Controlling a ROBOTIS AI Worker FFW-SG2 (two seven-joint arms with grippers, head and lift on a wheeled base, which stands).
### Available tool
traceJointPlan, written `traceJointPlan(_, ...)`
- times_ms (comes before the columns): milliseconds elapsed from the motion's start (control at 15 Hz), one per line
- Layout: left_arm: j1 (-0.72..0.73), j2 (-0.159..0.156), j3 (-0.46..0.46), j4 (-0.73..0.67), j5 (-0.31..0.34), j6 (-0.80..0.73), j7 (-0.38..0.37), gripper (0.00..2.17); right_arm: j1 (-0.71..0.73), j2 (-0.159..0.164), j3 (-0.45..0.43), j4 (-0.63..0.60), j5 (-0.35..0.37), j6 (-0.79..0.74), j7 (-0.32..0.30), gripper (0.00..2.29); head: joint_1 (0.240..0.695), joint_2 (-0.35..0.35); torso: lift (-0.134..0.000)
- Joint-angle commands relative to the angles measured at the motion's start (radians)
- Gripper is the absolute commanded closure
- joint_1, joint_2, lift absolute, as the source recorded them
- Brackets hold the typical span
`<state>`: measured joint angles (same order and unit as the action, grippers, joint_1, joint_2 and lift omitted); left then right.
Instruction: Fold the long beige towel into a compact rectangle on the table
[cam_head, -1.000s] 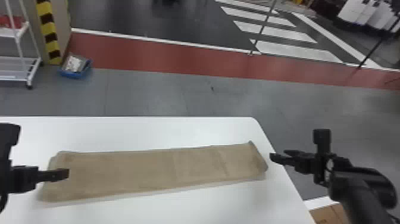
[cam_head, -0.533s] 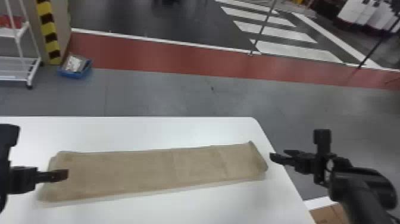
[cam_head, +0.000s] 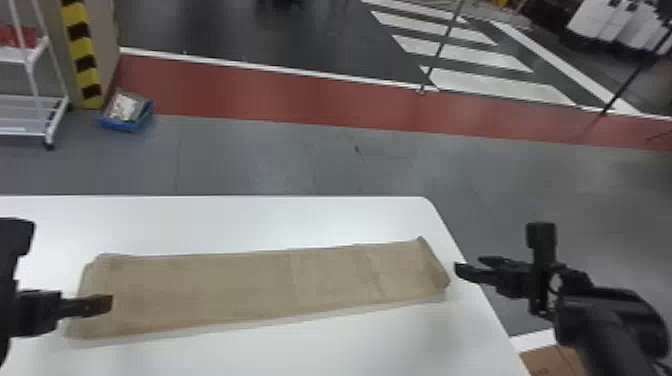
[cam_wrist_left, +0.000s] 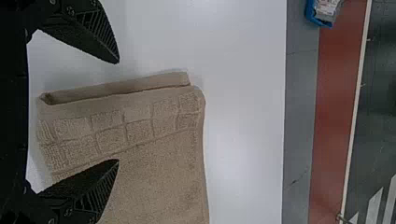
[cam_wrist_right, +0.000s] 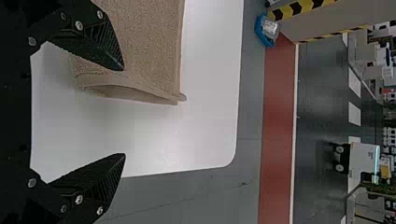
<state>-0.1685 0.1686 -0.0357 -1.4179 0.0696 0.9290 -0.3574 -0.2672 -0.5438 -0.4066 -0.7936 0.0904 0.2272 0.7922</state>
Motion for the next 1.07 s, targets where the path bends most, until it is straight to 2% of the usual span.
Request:
traceJointPlan(0,0.017,0.0,0.007,-0.004,-0.001,0.0,0.0,0.14,0.017,-0.001,0.0,-0.007,0.003,-0.007,-0.004,0.26,0.695,-0.35,0.0)
traceJointPlan(200,0.041,0.006,0.01,-0.013,-0.004,0.012,0.002,0.15,0.046,0.002,0.029,-0.021,0.026,-0.025,-0.034,0.26,0.695,-0.35,0.0)
traceJointPlan(600,0.073,0.008,0.013,-0.039,-0.02,0.018,0.009,0.16,0.086,0.033,0.054,-0.046,0.046,-0.056,-0.037,0.26,0.695,-0.35,0.0)
traceJointPlan(733,0.078,0.006,0.01,-0.038,-0.02,0.018,0.009,0.19,0.089,0.047,0.058,-0.046,0.077,-0.071,-0.041,0.28,0.695,-0.35,0.0)
traceJointPlan(867,0.081,0.002,0.002,-0.038,-0.02,0.021,0.038,0.2,0.094,0.048,0.066,-0.044,0.088,-0.105,-0.05,0.29,0.695,-0.35,0.0)
traceJointPlan(1000,0.084,0.002,-0.003,-0.039,-0.019,0.049,0.038,0.29,0.095,0.048,0.075,-0.046,0.088,-0.105,-0.03,0.56,0.695,-0.348,0.0)
